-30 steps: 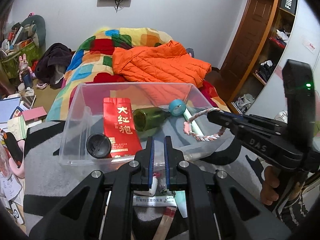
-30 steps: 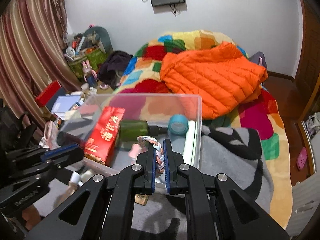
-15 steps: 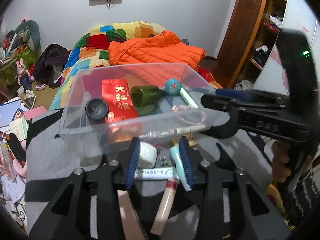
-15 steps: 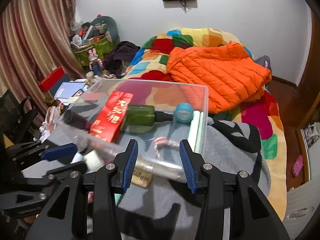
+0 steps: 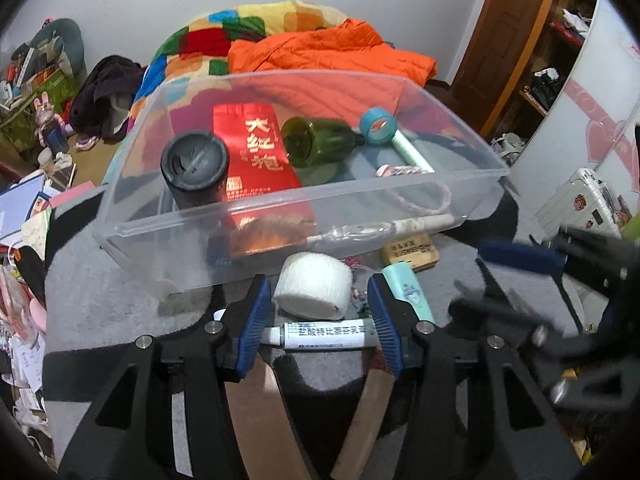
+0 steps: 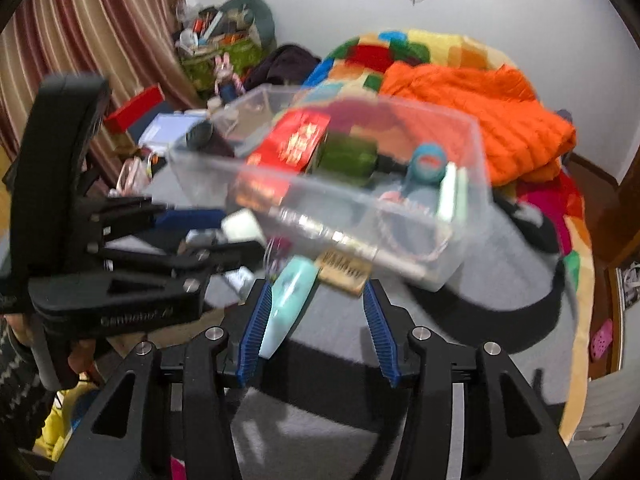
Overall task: Organize objects
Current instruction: 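Grasp the mint green bottle with the right tool while the left grasps the white tape roll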
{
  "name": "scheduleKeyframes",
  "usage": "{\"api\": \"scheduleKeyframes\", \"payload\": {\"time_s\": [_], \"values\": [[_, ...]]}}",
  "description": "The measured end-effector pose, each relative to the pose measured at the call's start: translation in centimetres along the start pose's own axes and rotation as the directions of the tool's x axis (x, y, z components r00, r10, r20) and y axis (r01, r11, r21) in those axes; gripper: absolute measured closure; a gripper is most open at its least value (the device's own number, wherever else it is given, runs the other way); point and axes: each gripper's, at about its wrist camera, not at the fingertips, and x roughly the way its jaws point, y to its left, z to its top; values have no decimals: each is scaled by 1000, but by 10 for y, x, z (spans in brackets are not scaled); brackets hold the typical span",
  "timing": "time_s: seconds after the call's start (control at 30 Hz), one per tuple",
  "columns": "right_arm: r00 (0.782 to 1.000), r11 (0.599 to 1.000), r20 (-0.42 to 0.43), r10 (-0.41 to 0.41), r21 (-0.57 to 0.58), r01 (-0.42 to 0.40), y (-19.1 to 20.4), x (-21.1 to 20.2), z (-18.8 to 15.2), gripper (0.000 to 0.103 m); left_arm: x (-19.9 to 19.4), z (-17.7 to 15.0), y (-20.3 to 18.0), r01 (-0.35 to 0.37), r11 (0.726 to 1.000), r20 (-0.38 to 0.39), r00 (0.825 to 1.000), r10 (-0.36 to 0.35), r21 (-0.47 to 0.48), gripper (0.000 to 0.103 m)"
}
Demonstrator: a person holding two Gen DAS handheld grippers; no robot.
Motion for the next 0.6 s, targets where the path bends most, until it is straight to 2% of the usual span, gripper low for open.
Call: {"api": "scheduleKeyframes", "payload": {"time_s": [0.13,0.23,0.27,0.47,0.5,0.6], "values": [[998,999,-55,36,15,-35,3,18,-7,59,5,-3,9,9,999,8,1000,-9,-36,54],[996,998,-70,59,33,-57,4,27,-9,59,3,-5,17,67,995,18,998,-66,-73,64],[996,998,-72,61,38,-58,4,29,-9,59,2,-6,18,75,994,23,997,-73,-81,64],[995,995,-72,74,71,-69,1,37,-5,60,-13,-13,18,62,996,70,996,-57,-70,64],[995,995,-70,75,71,-70,1,37,-6,61,-17,-14,16,61,996,80,995,-56,-64,64],[996,997,-71,58,53,-54,3,36,-8,77,-28,-15,11,67,996,109,992,-61,-50,64]]}}
